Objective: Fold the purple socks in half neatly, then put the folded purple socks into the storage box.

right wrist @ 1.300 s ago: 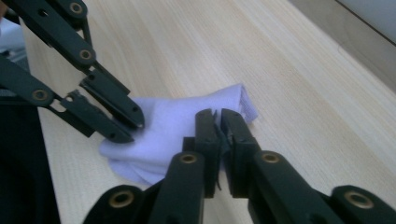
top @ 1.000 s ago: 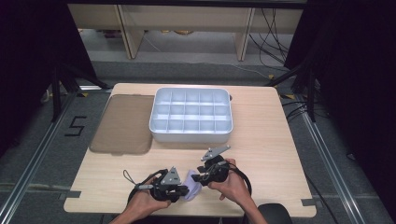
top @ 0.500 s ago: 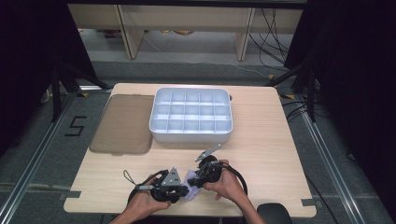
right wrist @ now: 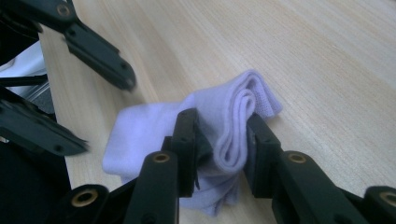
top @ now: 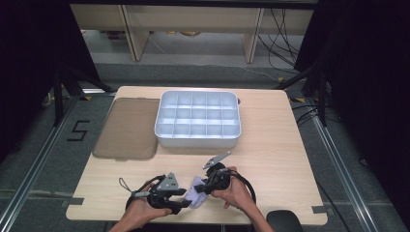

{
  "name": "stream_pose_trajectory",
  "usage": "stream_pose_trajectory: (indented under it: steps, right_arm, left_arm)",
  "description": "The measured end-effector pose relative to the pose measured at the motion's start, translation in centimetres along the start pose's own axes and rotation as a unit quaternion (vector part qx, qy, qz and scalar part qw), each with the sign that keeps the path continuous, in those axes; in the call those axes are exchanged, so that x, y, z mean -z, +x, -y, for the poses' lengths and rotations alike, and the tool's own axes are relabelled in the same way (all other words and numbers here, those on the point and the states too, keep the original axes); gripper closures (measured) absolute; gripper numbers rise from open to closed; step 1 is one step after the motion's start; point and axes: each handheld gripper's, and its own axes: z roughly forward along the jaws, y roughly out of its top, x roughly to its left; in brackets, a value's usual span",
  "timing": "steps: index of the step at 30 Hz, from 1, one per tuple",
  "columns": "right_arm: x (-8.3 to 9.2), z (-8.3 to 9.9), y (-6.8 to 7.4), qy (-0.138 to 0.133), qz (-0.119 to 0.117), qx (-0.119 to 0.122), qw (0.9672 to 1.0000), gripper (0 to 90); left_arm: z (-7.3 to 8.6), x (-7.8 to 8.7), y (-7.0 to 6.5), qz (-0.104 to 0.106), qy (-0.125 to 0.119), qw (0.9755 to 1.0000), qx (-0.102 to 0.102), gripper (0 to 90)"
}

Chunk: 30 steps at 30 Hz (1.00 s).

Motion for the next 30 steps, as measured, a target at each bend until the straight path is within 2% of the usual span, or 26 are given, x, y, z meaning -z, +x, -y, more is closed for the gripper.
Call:
stream_pose_trajectory:
  steps: [2, 3, 5, 6, 7, 9, 10, 12, 13, 14, 15, 16, 18, 19, 20, 21, 23, 24, 25, 27, 30]
  right_arm:
    - [0.0, 0.0, 0.1, 0.001, 0.004, 0.001, 1.0, 70.7]
    - [0.0, 0.0, 0.1, 0.001, 0.005, 0.003, 1.0, 70.8]
    - [0.0, 0.0, 0.2, 0.001, 0.006, 0.004, 1.0, 70.8]
    - [0.0, 0.0, 0.2, -0.001, 0.005, 0.006, 1.0, 70.8]
    - [0.0, 0.0, 0.3, -0.001, 0.005, 0.003, 1.0, 70.8]
    - [0.0, 0.1, 0.3, -0.001, 0.006, 0.003, 1.0, 70.9]
    - [0.0, 0.0, 0.2, -0.003, 0.006, 0.012, 0.9999, 70.9]
    - [0.1, 0.1, 0.2, -0.003, 0.009, 0.013, 0.9999, 70.9]
    - [0.0, 0.1, 0.3, -0.005, 0.014, 0.012, 0.9998, 70.9]
    - [-0.1, 0.1, 0.3, -0.004, 0.008, 0.017, 0.9998, 70.9]
    - [0.0, 0.1, 0.4, -0.004, 0.016, 0.018, 0.9997, 70.9]
    - [0.0, 0.1, 0.4, -0.004, 0.015, 0.018, 0.9997, 70.9]
    - [0.0, 0.1, 0.5, -0.005, 0.016, 0.017, 0.9997, 70.9]
    - [0.0, 0.1, 0.5, -0.005, 0.013, 0.019, 0.9997, 70.9]
    - [-0.1, 0.1, 0.5, -0.007, 0.017, 0.022, 0.9996, 70.9]
    - [0.0, 0.1, 0.6, -0.005, 0.022, 0.02, 0.9995, 70.9]
    - [0.0, 0.1, 0.8, -0.006, 0.025, 0.024, 0.9994, 71.2]
    - [0.0, 0.1, 0.8, -0.006, 0.023, 0.026, 0.9994, 71.2]
    - [0.0, 0.1, 0.8, -0.005, 0.028, 0.024, 0.9993, 71.3]
    - [0.1, 0.0, 0.9, -0.005, 0.031, 0.026, 0.9991, 71.9]
    - [0.3, -0.1, 1.0, -0.008, 0.022, 0.033, 0.9992, 72.3]
  left_arm:
    - [0.6, 0.6, 0.2, -0.003, 0.0, 0.9999, 0.012, 45.7]
    - [0.9, 0.9, 0.3, -0.01, 0.009, 0.9999, 0.01, 42.7]
    - [1.5, 1.5, 0.5, -0.013, 0.017, 0.9995, 0.022, 37.2]
    - [1.9, 1.9, 0.7, -0.023, 0.021, 0.9993, 0.023, 36.6]
    - [2.0, 2.2, 1.0, -0.028, 0.027, 0.9992, 0.01, 35.9]
    - [2.6, 2.6, 1.1, -0.032, 0.023, 0.9987, 0.031, 34.6]
    - [2.7, 2.8, 1.3, -0.036, 0.029, 0.9985, 0.029, 34.0]
    - [3.1, 3.1, 1.6, -0.044, 0.036, 0.9978, 0.034, 32.8]
    - [3.2, 3.2, 1.8, -0.056, 0.041, 0.9973, 0.026, 32.1]
    - [3.4, 3.3, 1.9, -0.058, 0.041, 0.997, 0.031, 31.8]
    - [3.6, 3.4, 2.0, -0.064, 0.042, 0.9964, 0.036, 31.3]
    - [3.7, 3.6, 2.1, -0.071, 0.043, 0.996, 0.032, 30.6]
    - [4.1, 3.7, 2.4, -0.084, 0.044, 0.9948, 0.038, 28.4]
    - [4.2, 3.7, 2.4, -0.084, 0.045, 0.9941, 0.051, 26.4]
    - [4.3, 3.8, 2.7, -0.091, 0.051, 0.9935, 0.046, 25.7]
    - [4.3, 3.8, 2.6, -0.094, 0.048, 0.9928, 0.056, 25.2]
    - [4.3, 3.9, 2.9, -0.095, 0.052, 0.9927, 0.053, 23.7]
    - [4.3, 3.8, 3.0, -0.108, 0.046, 0.9917, 0.053, 23.7]
    - [4.4, 3.9, 3.1, -0.104, 0.045, 0.9919, 0.057, 23.7]
    - [4.5, 4.0, 3.3, -0.111, 0.046, 0.991, 0.058, 23.0]
    - [4.6, 3.9, 3.6, -0.115, 0.052, 0.9907, 0.051, 22.7]
